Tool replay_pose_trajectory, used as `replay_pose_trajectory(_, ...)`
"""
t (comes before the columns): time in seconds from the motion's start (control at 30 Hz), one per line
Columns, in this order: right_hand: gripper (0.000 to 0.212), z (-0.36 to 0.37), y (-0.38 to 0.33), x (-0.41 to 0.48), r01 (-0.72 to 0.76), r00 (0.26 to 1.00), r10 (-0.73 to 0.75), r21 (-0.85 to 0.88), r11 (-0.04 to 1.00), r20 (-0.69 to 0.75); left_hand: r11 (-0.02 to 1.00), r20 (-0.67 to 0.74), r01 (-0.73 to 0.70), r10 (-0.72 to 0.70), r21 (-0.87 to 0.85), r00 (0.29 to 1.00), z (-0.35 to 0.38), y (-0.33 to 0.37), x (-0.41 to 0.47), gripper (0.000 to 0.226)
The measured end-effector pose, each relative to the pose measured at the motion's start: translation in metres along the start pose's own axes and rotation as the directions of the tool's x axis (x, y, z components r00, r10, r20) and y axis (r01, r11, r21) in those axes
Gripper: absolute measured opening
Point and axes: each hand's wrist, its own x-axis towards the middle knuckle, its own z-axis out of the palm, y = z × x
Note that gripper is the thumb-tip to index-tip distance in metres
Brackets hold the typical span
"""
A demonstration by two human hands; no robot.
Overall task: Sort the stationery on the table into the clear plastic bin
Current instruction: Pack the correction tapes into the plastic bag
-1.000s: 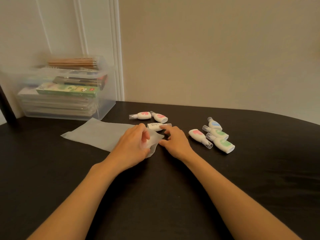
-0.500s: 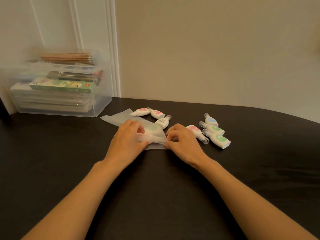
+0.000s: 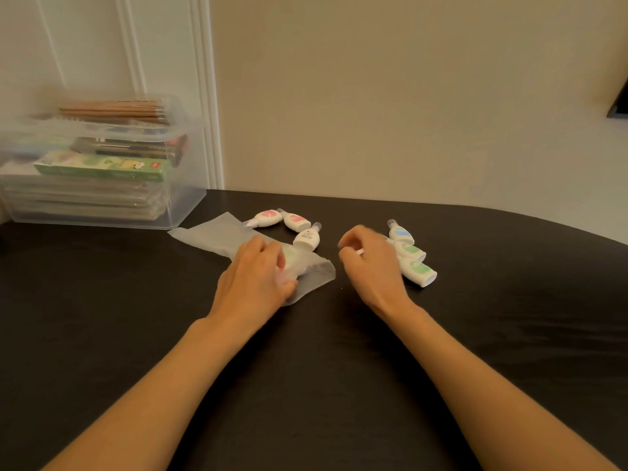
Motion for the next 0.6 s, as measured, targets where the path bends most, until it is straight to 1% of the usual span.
replay_pose_trajectory(0.03,0.016,-0.005,0.003,0.002,0.005,0.996,-0.016,-0.138,0.990,-0.082,1.000,-0.012,0.023,-0.023,0.006,1.000,0.001,0.000,0.001,0.025)
replay_pose_trajectory(0.07,0.021,-0.009,0.009,0.004,-0.011,0.992,-0.025,-0.285,0.959,-0.123,0.999,-0.026,0.039,-0.038,0.009,0.999,0.003,0.000,0.001,0.025)
replay_pose_trajectory(0.1,0.025,-0.013,0.015,0.005,-0.038,0.993,-0.014,-0.416,0.909,-0.121,0.999,-0.037,0.054,-0.054,0.006,0.998,0.004,-0.001,0.001,0.026)
replay_pose_trajectory(0.13,0.029,-0.015,0.022,0.005,-0.054,0.996,0.010,-0.521,0.852,-0.087,0.997,-0.044,0.071,-0.071,-0.004,0.997,0.005,-0.002,0.001,0.030)
replay_pose_trajectory(0.17,0.032,-0.016,0.028,0.004,-0.052,0.999,0.037,-0.590,0.806,-0.036,0.996,-0.043,0.087,-0.088,-0.018,0.995,0.006,-0.002,0.001,0.035)
replay_pose_trajectory(0.2,0.035,-0.015,0.032,0.004,-0.040,0.998,0.058,-0.622,0.782,0.009,0.994,-0.040,0.101,-0.103,-0.034,0.994,0.006,-0.003,0.002,0.041)
replay_pose_trajectory(0.23,0.037,-0.014,0.035,0.005,-0.027,0.997,0.069,-0.618,0.786,0.044,0.992,-0.039,0.116,-0.119,-0.055,0.992,0.006,-0.003,0.002,0.046)
replay_pose_trajectory(0.27,0.036,-0.013,0.035,0.006,-0.022,0.995,0.075,-0.586,0.810,0.066,0.988,-0.039,0.130,-0.134,-0.080,0.990,0.005,-0.003,0.001,0.050)
replay_pose_trajectory(0.33,0.035,-0.012,0.033,0.008,-0.057,0.994,0.096,-0.465,0.883,0.060,0.980,-0.045,0.150,-0.157,-0.129,0.987,0.004,-0.004,0.001,0.053)
replay_pose_trajectory(0.4,0.029,-0.012,0.030,0.008,-0.099,0.995,0.103,-0.256,0.962,0.002,0.973,-0.069,0.157,-0.171,-0.166,0.983,0.004,-0.006,0.001,0.049)
replay_pose_trajectory(0.47,0.021,-0.015,0.023,0.006,-0.101,0.994,0.101,-0.004,0.995,-0.033,0.968,-0.119,0.164,-0.188,-0.189,0.975,0.003,-0.007,0.000,0.040)
replay_pose_trajectory(0.5,0.016,-0.017,0.018,0.005,-0.097,0.995,0.100,0.140,0.985,-0.015,0.966,-0.145,0.167,-0.197,-0.199,0.970,0.002,-0.007,0.001,0.034)
replay_pose_trajectory(0.53,0.015,-0.020,0.011,0.003,-0.103,0.995,0.100,0.294,0.950,0.025,0.964,-0.166,0.166,-0.202,-0.210,0.965,0.002,-0.007,0.001,0.029)
replay_pose_trajectory(0.57,0.017,-0.023,0.005,0.001,-0.117,0.993,0.093,0.432,0.894,0.076,0.962,-0.180,0.159,-0.200,-0.220,0.963,0.001,-0.007,0.001,0.024)
replay_pose_trajectory(0.6,0.018,-0.024,-0.001,-0.001,-0.128,0.989,0.067,0.528,0.840,0.132,0.963,-0.190,0.149,-0.194,-0.226,0.962,0.001,-0.007,0.002,0.020)
